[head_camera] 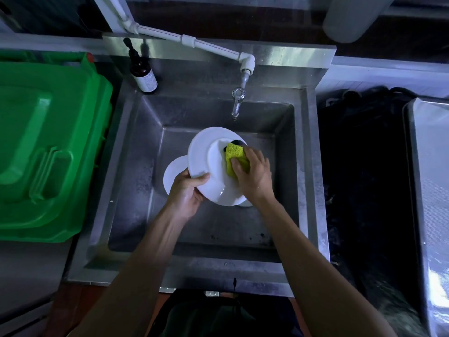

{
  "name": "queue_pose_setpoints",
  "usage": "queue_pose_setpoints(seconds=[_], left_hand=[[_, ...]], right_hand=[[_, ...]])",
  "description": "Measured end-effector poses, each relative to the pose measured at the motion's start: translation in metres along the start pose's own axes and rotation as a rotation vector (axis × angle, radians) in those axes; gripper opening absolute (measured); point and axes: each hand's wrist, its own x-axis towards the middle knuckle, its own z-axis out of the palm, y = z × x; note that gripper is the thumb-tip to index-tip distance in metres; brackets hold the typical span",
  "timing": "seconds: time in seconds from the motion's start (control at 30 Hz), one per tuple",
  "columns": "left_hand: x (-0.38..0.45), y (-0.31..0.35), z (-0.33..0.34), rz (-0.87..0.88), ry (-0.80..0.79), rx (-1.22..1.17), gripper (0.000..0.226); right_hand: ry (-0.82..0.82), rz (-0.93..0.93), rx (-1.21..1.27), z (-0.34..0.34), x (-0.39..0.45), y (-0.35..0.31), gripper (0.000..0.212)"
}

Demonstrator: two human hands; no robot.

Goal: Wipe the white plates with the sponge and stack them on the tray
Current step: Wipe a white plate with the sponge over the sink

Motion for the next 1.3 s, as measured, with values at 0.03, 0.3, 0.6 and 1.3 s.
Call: queue_pose_setpoints(seconds=[0.03,0.3,0.6,1.3], left_hand=[[0.001,0.000,0.001,0.005,0.008,0.000,0.032],[0.010,-0.003,0.008,-0.013,0.071,-0.061,0.041],[0.010,-0.005,0.015,-0.003,0.115,-0.239,0.043],[-0.004,-0.003,-0.037,-0.007,-0.104,-0.129,0.046]], right_hand=[[-0.001,0.005,-0.004,0.003,-0.004,-0.001,0.042],[0.022,0.016,0.077,0.010,-0.031,-0.013,0.040],[0.077,-0.098,-0.041,0.027,-0.076,-0.026,0.046],[0.025,0.160,0.231,-0.016,-0.012,0.015,0.024]])
